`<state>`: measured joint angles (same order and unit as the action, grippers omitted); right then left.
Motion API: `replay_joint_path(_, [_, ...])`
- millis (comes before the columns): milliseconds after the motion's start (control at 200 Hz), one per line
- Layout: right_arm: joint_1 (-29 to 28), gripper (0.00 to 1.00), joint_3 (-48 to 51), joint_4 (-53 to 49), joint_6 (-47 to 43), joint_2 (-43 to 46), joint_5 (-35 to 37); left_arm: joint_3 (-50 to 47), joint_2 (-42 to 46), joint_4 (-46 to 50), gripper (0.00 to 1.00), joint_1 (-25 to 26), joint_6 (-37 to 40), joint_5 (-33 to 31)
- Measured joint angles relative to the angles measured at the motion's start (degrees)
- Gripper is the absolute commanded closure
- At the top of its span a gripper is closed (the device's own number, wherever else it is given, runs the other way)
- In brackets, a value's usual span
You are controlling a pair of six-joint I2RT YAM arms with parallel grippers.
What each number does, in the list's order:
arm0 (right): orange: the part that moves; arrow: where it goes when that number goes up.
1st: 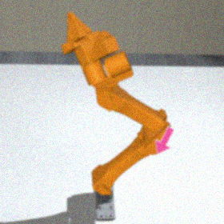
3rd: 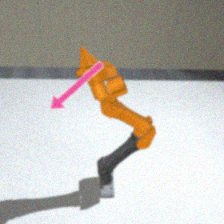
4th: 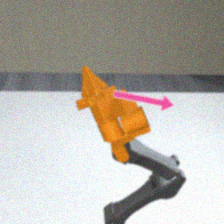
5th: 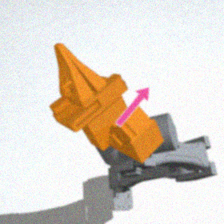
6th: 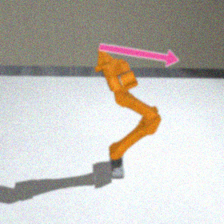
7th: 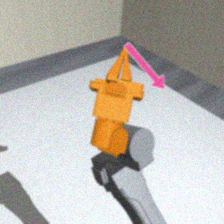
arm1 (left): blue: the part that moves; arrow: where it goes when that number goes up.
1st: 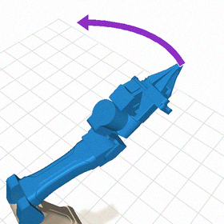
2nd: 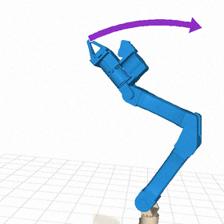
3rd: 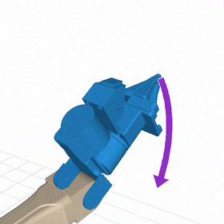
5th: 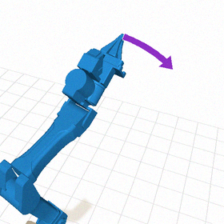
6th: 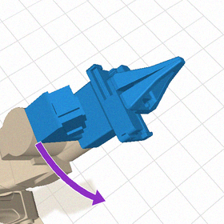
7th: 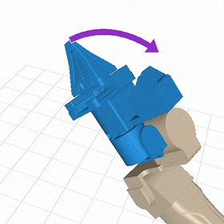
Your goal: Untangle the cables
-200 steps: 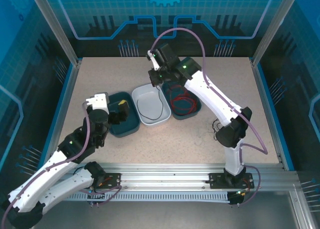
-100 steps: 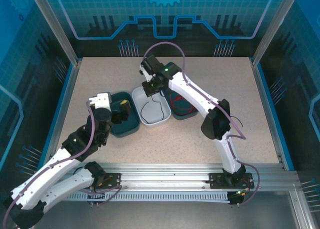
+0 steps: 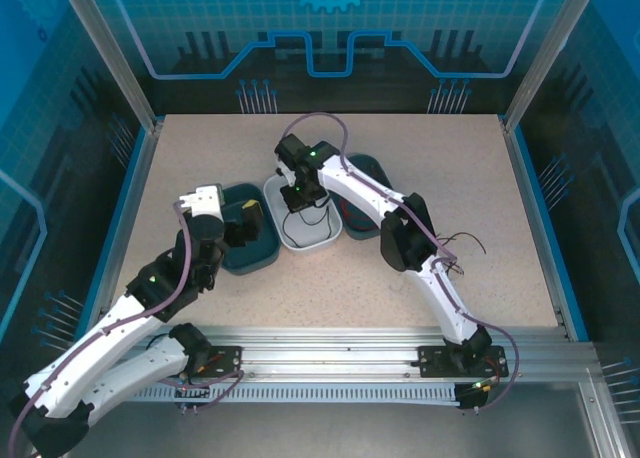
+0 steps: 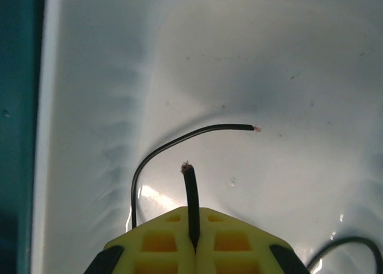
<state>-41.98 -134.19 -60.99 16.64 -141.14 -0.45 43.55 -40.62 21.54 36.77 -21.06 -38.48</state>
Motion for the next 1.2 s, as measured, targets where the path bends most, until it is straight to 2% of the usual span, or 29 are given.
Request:
replay_joint_path(195, [0.76,0.94,-0.20,0.17,1.18,-2.93,-2.01,-0.02,-0.70,-0.02,0.01,-0.24,-0.20,0.90])
replay_joint_path(430, [1.29,0.68,-0.35,0.24,2.05,-3.21,-3.26,-0.07,-1.01,-0.04,0.01,-0.31,-1.49,1.75])
replay_joint_path(545, [1.27,0.60,-0.33,0.22,1.86,-2.67,-3.21,-0.22,-1.01,-0.04,0.01,-0.31,-1.53,1.92])
replay_joint_path(936, [1.27,0.48,2.75,0.48,1.95,10.84,0.17,-0.22,-1.01,-0.04,0.01,-0.35,-1.55,2.32])
replay_joint_path(1201, [1.16,0.47,7.39,0.76,1.97,18.53,3.56,-0.22,-1.01,-0.04,0.01,-0.44,-2.16,2.58])
